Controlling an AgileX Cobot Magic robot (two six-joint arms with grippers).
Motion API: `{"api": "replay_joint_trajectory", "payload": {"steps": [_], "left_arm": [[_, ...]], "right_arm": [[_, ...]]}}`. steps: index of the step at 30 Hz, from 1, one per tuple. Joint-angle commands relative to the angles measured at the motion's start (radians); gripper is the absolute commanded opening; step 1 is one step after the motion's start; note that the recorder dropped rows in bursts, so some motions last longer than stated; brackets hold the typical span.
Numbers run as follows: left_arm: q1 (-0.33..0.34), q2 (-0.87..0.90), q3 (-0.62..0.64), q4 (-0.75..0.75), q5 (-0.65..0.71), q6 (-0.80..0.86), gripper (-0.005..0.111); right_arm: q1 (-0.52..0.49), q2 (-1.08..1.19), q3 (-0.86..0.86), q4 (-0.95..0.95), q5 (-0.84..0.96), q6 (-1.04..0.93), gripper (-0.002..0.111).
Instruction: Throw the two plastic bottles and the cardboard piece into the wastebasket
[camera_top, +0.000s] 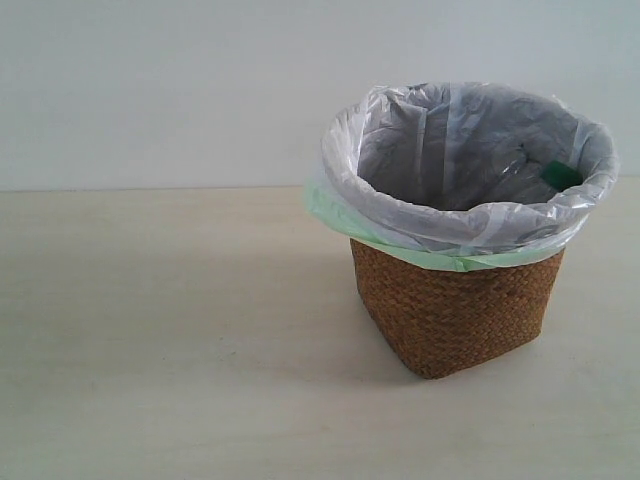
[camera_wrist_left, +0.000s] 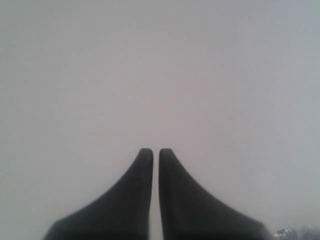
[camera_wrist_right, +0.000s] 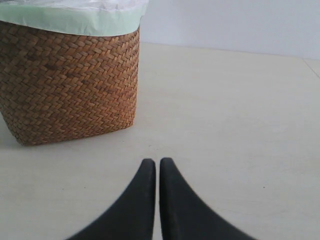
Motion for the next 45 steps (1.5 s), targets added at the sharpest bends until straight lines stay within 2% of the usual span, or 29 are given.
{"api": "replay_joint_trajectory", "payload": {"steps": [1, 11, 15, 39, 45], "left_arm": [[0.003, -0.089, 0.098, -0.006, -0.006, -0.053, 0.004], [0.003, -0.227, 0.33, -0.006, 0.002, -0.128, 0.004], [0.003, -0.23, 0.381, -0.006, 0.005, -0.133, 0.004], [0.003, -0.23, 0.387, -0.006, 0.01, -0.126, 0.004], [0.005, -0.319, 0.387, 0.001, 0.01, -0.126, 0.004]], "right_arm": [[-0.005, -0.005, -0.001, -0.002, -0.009, 0.0, 0.0], [-0.005, -0.005, -0.001, -0.002, -0.009, 0.0, 0.0], [-0.005, -0.005, -0.001, -0.002, -0.009, 0.0, 0.0], [-0.005, -0.005, -0.001, -0.002, -0.009, 0.0, 0.0], [-0.005, -0.005, -0.001, -0.002, -0.009, 0.0, 0.0]]}}
